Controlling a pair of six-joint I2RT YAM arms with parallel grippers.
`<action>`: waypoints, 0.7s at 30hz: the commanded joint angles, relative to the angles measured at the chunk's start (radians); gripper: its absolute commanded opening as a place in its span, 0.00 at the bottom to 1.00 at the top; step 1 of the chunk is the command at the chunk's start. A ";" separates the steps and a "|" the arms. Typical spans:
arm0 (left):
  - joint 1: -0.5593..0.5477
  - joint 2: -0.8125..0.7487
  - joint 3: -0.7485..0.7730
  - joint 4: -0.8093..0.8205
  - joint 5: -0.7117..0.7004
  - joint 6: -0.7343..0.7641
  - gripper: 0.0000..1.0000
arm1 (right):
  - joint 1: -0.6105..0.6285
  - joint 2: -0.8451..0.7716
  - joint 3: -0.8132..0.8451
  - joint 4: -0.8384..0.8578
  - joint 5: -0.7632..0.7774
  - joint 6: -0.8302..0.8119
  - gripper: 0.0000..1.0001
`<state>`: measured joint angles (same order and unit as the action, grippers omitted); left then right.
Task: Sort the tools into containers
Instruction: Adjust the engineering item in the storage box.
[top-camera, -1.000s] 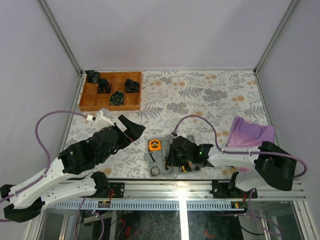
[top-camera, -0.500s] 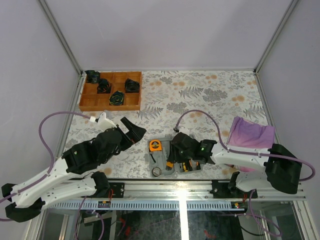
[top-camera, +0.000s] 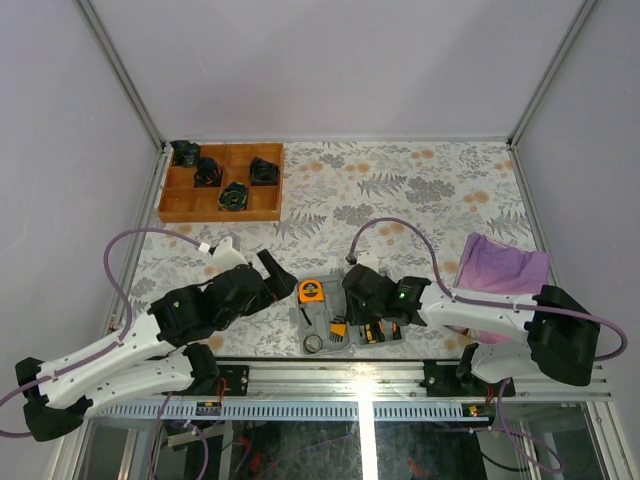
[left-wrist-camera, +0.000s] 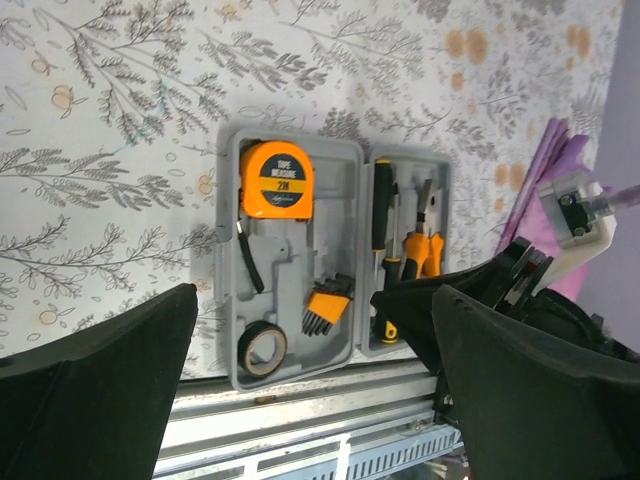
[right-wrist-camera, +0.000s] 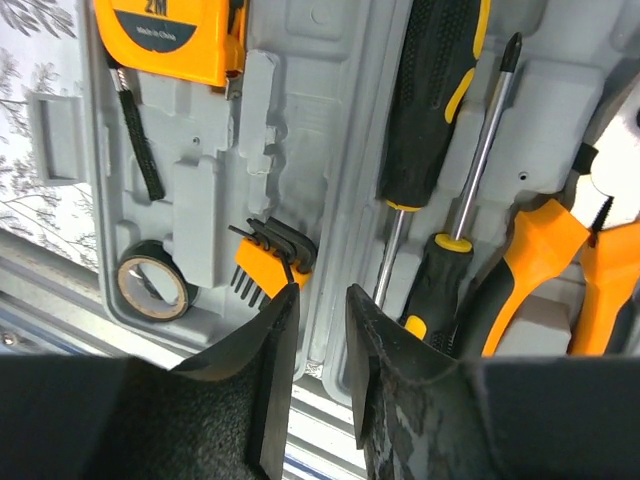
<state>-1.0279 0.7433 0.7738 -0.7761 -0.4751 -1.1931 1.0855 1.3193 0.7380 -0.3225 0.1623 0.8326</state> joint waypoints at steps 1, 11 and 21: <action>-0.003 -0.004 -0.038 0.023 0.020 -0.009 1.00 | -0.004 0.057 0.053 0.044 -0.022 -0.046 0.31; 0.003 -0.005 -0.117 0.054 0.048 -0.016 1.00 | -0.004 0.172 0.073 0.114 -0.079 -0.105 0.25; 0.025 -0.009 -0.167 0.075 0.061 -0.010 1.00 | -0.004 0.125 0.091 0.049 -0.035 -0.145 0.24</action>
<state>-1.0187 0.7429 0.6243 -0.7521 -0.4141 -1.1980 1.0836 1.5013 0.8089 -0.2459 0.0994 0.7155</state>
